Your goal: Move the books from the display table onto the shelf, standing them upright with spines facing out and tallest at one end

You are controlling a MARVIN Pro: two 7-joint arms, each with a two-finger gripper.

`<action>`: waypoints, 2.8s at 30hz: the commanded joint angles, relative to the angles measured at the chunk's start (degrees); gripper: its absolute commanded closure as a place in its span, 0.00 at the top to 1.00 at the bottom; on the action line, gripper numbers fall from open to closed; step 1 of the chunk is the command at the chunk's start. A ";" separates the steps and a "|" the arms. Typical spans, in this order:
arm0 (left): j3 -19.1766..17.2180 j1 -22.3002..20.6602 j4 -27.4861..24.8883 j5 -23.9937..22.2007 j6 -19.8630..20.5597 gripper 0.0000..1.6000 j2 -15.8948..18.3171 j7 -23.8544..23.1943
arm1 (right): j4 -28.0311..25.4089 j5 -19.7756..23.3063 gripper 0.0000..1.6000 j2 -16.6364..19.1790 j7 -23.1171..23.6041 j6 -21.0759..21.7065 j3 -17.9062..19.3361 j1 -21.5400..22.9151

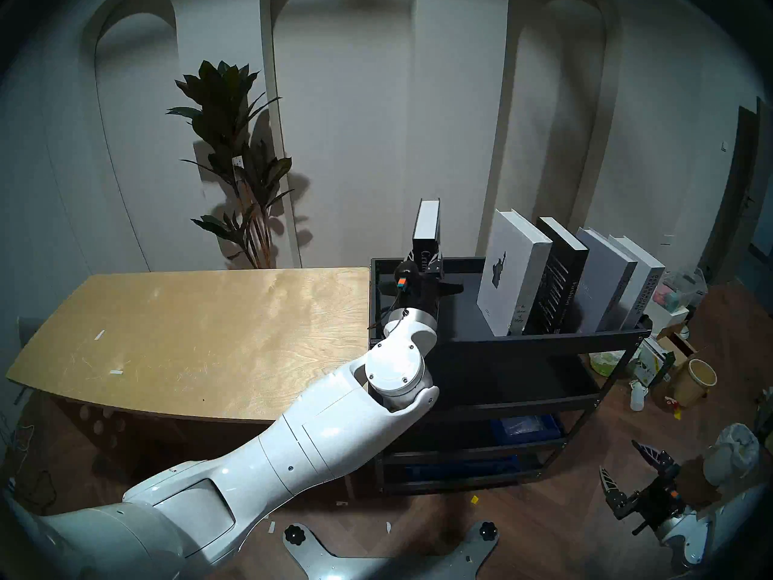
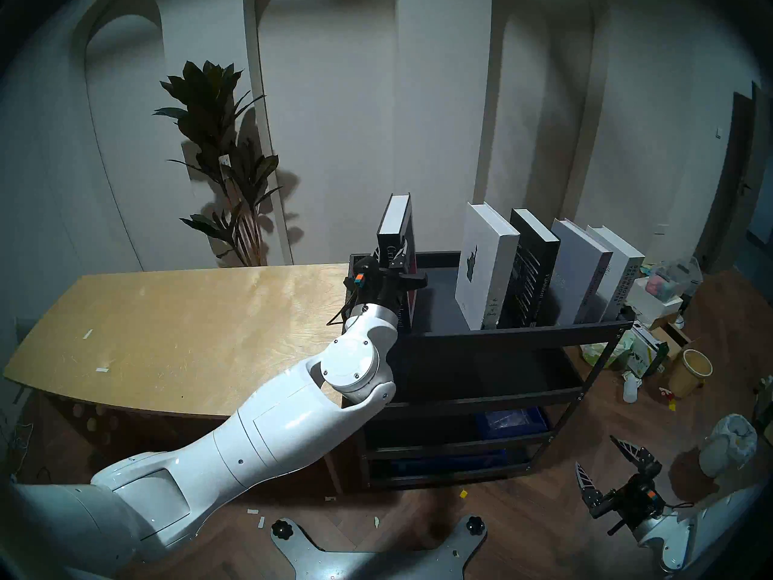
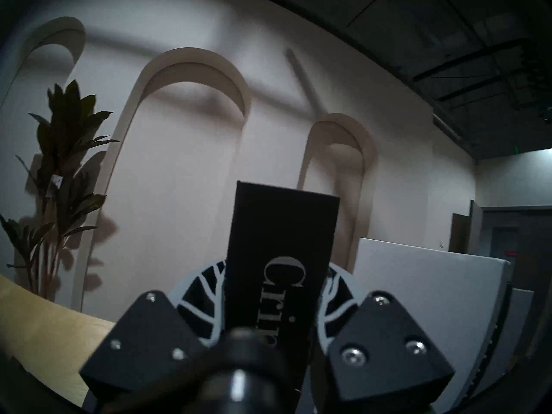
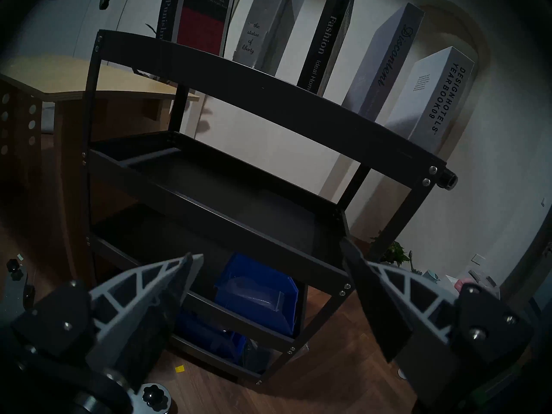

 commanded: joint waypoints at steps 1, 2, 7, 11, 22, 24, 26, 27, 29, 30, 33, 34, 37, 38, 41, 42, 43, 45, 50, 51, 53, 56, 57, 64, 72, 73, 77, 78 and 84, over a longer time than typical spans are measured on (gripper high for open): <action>-0.45 -6.33 1.20 1.88 -0.77 0.00 -0.17 -5.78 | -0.12 0.45 1.00 0.18 -3.80 -0.29 0.82 -0.58; -1.08 -6.75 1.71 1.98 -0.41 0.00 -0.55 -6.43 | -0.12 0.58 1.00 0.18 -3.65 -0.29 0.88 -0.62; -5.13 -8.84 4.08 2.33 2.15 0.00 -2.46 -8.27 | -0.07 1.13 1.00 0.18 -2.55 -0.29 1.00 -0.66; -7.54 -10.77 6.09 2.14 4.68 0.00 -4.27 -9.40 | -0.10 1.50 1.00 0.18 -2.39 -0.29 1.13 -0.78; -10.05 -15.39 12.44 0.57 13.56 0.00 -10.27 -10.11 | -0.30 2.17 1.00 0.18 -2.97 -0.29 1.73 -1.35; -9.99 -15.93 13.56 0.18 15.20 0.00 -11.20 -9.75 | -0.35 2.21 1.00 0.18 -3.16 -0.29 1.89 -1.50; -10.18 -16.45 14.55 -0.44 16.71 0.00 -12.23 -9.23 | -0.39 2.25 1.00 0.18 -3.29 -0.29 2.03 -1.64; -10.53 -16.72 14.99 -1.01 17.64 0.00 -12.78 -8.98 | -0.41 2.28 1.00 0.18 -3.32 -0.29 2.13 -1.73; -11.13 -17.41 15.45 -1.47 18.64 0.00 -13.41 -8.38 | -0.43 2.33 1.00 0.18 -3.32 -0.29 2.26 -1.85; -11.57 -17.63 15.36 -1.82 18.91 0.00 -13.68 -8.05 | -0.44 2.37 1.00 0.18 -3.27 -0.29 2.30 -1.89; -12.53 -18.47 15.01 -2.54 20.00 0.00 -14.26 -7.10 | -0.46 2.45 1.00 0.18 -3.22 -0.29 2.51 -2.08; -12.97 -18.52 14.52 -2.78 19.98 0.00 -14.35 -6.66 | -0.47 2.46 1.00 0.18 -3.21 -0.29 2.58 -2.14; -13.75 -18.52 12.82 -3.09 20.01 0.00 -14.26 -5.74 | -0.50 2.44 1.00 0.18 -3.31 -0.29 2.79 -2.34; -13.92 -18.38 12.10 -3.06 19.88 0.00 -14.13 -5.36 | -0.51 2.42 1.00 0.18 -3.35 -0.29 2.88 -2.42; -14.20 -17.39 10.02 -3.17 19.94 0.00 -13.70 -4.24 | -0.55 2.25 1.00 0.18 -3.67 -0.29 3.16 -2.71; -13.97 -16.72 9.29 -3.00 19.89 0.00 -13.38 -3.97 | -0.57 2.17 1.00 0.18 -3.82 -0.29 3.25 -2.80; -13.94 -15.94 8.49 -3.21 20.11 0.00 -13.23 -3.55 | -0.60 2.02 1.00 0.18 -4.05 -0.29 3.40 -2.97; -13.58 -15.33 8.27 -3.00 20.29 0.00 -12.99 -3.27 | -0.62 1.94 1.00 0.18 -4.20 -0.29 3.47 -3.04; -12.05 -11.95 6.00 -2.69 21.34 0.00 -11.96 -1.46 | -0.67 1.19 1.00 0.18 -4.85 -0.29 4.23 -3.81; -12.05 -11.95 6.00 -2.69 21.34 0.00 -11.96 -1.46 | -0.67 1.19 1.00 0.18 -4.85 -0.29 4.23 -3.81; -10.80 -10.79 5.24 -2.23 21.75 0.00 -11.65 -0.93 | -0.67 0.95 1.00 0.18 -4.91 -0.29 4.54 -4.11; -10.24 -10.32 4.75 -2.04 21.89 0.00 -11.34 -0.36 | -0.68 0.73 1.00 0.18 -5.09 -0.29 4.82 -4.39; -10.03 -10.20 4.59 -1.96 22.00 0.00 -11.18 -0.15 | -0.68 0.64 1.00 0.18 -5.15 -0.29 4.95 -4.51; -9.06 -9.44 3.43 -1.77 22.65 0.00 -10.46 0.97 | -0.67 0.16 1.00 0.18 -5.32 -0.29 5.77 -5.31; -8.75 -8.67 3.65 -1.56 22.14 0.00 -10.37 3.40 | -0.68 -0.33 1.00 0.18 -5.50 -0.29 6.83 -6.33; -8.59 -8.72 3.84 -1.08 21.89 0.00 -10.39 3.92 | -0.67 -0.36 1.00 0.18 -5.48 -0.29 6.96 -6.45; -8.43 -8.65 3.97 -0.94 21.59 0.00 -10.59 4.49 | -0.68 -0.49 1.00 0.18 -5.52 -0.29 7.33 -6.81; -8.38 -8.63 4.02 -0.88 21.54 0.00 -10.68 4.67 | -0.67 -0.49 1.00 0.18 -5.45 -0.29 7.44 -6.90; -8.03 -8.25 5.09 -0.65 21.06 0.00 -11.39 5.95 | -0.70 -0.76 1.00 0.18 -5.64 -0.29 8.26 -7.70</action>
